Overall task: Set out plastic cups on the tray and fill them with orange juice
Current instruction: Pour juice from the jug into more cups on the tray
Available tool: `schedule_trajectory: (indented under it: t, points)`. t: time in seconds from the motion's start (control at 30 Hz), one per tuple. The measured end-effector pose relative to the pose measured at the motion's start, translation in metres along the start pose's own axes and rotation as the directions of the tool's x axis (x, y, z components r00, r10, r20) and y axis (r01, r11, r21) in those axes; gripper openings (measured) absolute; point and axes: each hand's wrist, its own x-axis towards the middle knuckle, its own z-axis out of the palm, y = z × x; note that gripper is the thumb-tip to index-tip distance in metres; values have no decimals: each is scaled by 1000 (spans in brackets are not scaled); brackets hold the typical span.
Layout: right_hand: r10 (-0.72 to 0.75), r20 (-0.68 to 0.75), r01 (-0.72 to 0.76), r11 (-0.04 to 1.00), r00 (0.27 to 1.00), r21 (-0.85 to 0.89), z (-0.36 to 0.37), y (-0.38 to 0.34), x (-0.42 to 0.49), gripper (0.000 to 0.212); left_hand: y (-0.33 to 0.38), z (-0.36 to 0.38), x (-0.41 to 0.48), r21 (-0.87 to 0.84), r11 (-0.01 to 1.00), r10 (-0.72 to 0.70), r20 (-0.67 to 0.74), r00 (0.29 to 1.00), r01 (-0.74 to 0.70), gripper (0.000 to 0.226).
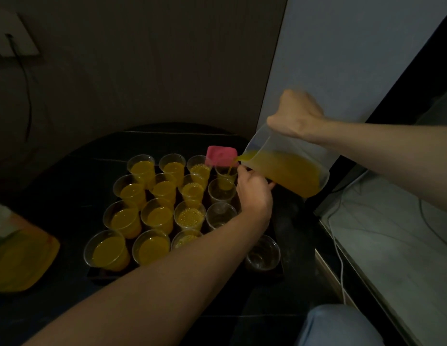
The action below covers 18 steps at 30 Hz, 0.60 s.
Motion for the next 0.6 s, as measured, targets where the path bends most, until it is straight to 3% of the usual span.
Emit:
schedule_trajectory:
  t: [0.1, 0.23, 0.4, 0.6]
  points:
    - [3, -6, -3, 1000, 1000, -7, -1, 1, 0, 31, -2, -1, 3, -70, 997, -41, -17, 999, 39, 54]
    - [8, -11, -8, 1000, 1000, -3, -1, 1, 0, 31, -1, -1, -4, -234, 969, -88, -16, 996, 82, 28]
    - [1, -11, -2, 1000, 1000, -23, 0, 1, 0, 30, 2, 1, -11, -483, 865, -152, 6, 988, 135, 46]
    - [-12, -15, 11, 999, 1000, -33, 1, 0, 1, 30, 2, 2, -14, -572, 804, -192, 10, 981, 164, 48]
